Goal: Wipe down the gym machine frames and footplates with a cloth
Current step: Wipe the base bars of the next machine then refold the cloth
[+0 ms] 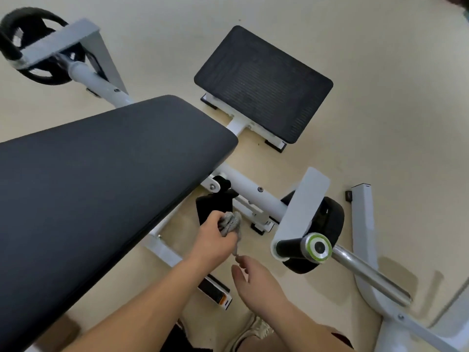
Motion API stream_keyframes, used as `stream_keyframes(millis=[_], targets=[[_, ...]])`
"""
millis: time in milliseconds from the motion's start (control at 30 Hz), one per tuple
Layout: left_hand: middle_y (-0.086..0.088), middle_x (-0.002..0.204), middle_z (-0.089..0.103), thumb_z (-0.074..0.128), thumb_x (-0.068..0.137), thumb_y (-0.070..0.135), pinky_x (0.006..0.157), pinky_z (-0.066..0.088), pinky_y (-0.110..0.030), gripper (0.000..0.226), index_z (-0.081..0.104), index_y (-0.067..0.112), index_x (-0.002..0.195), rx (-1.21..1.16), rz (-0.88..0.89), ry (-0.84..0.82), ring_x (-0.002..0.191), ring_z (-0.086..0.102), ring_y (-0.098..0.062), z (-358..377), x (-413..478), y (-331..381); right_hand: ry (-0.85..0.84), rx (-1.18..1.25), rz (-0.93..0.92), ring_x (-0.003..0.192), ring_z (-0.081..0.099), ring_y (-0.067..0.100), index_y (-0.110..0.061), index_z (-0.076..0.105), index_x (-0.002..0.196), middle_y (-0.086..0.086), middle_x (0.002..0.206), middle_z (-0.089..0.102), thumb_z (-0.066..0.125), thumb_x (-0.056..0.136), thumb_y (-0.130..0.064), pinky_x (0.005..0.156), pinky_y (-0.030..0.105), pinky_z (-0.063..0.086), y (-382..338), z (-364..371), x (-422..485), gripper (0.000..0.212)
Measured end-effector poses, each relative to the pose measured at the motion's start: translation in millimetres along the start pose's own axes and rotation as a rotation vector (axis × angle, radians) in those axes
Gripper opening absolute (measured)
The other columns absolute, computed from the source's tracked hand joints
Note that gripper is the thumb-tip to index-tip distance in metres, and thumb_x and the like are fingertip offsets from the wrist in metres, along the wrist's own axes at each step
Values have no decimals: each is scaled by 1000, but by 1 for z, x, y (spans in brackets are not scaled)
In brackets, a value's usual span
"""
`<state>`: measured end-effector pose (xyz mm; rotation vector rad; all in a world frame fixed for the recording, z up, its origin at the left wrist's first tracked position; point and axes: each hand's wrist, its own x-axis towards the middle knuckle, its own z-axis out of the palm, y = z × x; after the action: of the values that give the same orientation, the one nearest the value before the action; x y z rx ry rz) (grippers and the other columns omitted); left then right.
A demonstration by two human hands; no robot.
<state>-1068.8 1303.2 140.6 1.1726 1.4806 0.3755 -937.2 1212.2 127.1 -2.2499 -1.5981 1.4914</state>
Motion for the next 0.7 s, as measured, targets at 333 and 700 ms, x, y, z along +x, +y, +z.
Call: stream_keyframes(millis=[333,700], targets=[[16,95,66,69,90,24,66,45,-12,29,55,33,113,168,386,68,89,61,5,35,101,-82,338,-9,-173,122,50,-2,-37,49,133,-24,125,49,45,104,-46,98,20,42,80,55,117,30],[13,101,73,58,79,11,82,54,-17,40,71,28,113,1,552,-170,94,68,1,70,162,-97,575,492,-309,108,69,10,-52,50,136,-13,119,69,67,94,-43,93,39,57,95,60,173,46]])
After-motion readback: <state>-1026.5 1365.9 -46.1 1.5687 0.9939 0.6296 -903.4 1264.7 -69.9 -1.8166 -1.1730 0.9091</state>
